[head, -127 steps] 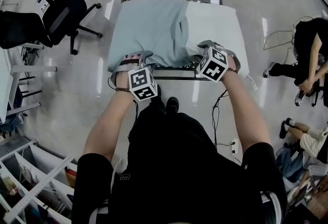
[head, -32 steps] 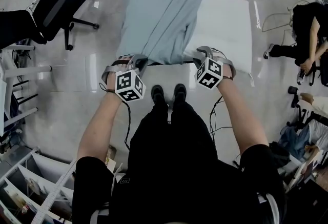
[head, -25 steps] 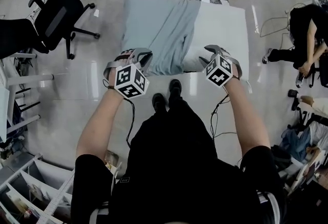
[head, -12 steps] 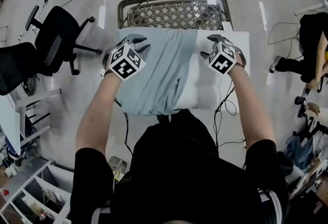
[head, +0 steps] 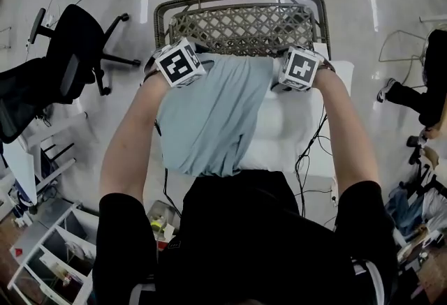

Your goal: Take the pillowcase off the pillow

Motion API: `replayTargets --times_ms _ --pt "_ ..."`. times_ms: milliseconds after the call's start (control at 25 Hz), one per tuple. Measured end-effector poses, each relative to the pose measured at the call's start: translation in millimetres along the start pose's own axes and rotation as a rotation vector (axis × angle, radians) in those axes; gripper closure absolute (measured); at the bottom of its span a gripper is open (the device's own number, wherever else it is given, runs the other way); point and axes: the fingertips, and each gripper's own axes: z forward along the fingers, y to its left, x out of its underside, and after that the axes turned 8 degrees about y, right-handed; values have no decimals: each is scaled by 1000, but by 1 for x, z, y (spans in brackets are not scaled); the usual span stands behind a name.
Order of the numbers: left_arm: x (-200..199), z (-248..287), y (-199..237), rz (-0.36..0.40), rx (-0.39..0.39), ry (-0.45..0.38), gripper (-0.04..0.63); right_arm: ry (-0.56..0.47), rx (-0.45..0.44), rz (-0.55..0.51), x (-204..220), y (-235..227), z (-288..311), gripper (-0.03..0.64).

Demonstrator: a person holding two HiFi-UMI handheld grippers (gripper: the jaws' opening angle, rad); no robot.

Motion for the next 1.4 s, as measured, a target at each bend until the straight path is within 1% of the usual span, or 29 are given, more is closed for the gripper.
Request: replayTargets --times_ms 80,160,240,280,320,400,440,520,600,720,1000,1160,1280,1400 --pt "1 6 -2 21 43 34 462 23 -98 27 3 3 13 101" --pt "1 11 -6 77 51 74 459 46 -146 23 3 9 17 111" --pt "3 15 -14 147 55 128 465 60 -155 0 2 17 16 159" --pt "3 15 -20 180 62 152 506 62 -154 -10 2 20 15 188" --pt "3 15 -24 212 64 174 518 63 -148 -19 2 23 13 214" --pt "4 14 -26 261 39 211 534 68 -127 -37 2 27 8 262" --pt "5 12 -26 275 23 223 546 70 -116 -47 1 29 4 282" --pt "9 6 -25 281 2 237 569 57 -112 -66 0 36 -4 319" --pt "13 -3 -24 282 -8 242 578 27 -121 -62 -1 43 -15 346" --pt "23 -23 -26 295 -33 243 583 -12 -110 -56 -3 54 -38 363" --pt "49 -73 -36 290 -117 218 586 -18 -58 -68 -3 82 -75 374" --pt "79 -98 -37 284 -168 234 586 -20 -20 -62 -1 97 -89 376" --pt "99 -115 -39 269 -192 225 586 -37 -4 -47 5 107 -100 376" --pt "115 -127 -40 248 -210 204 586 -54 -6 -37 9 113 -107 377"
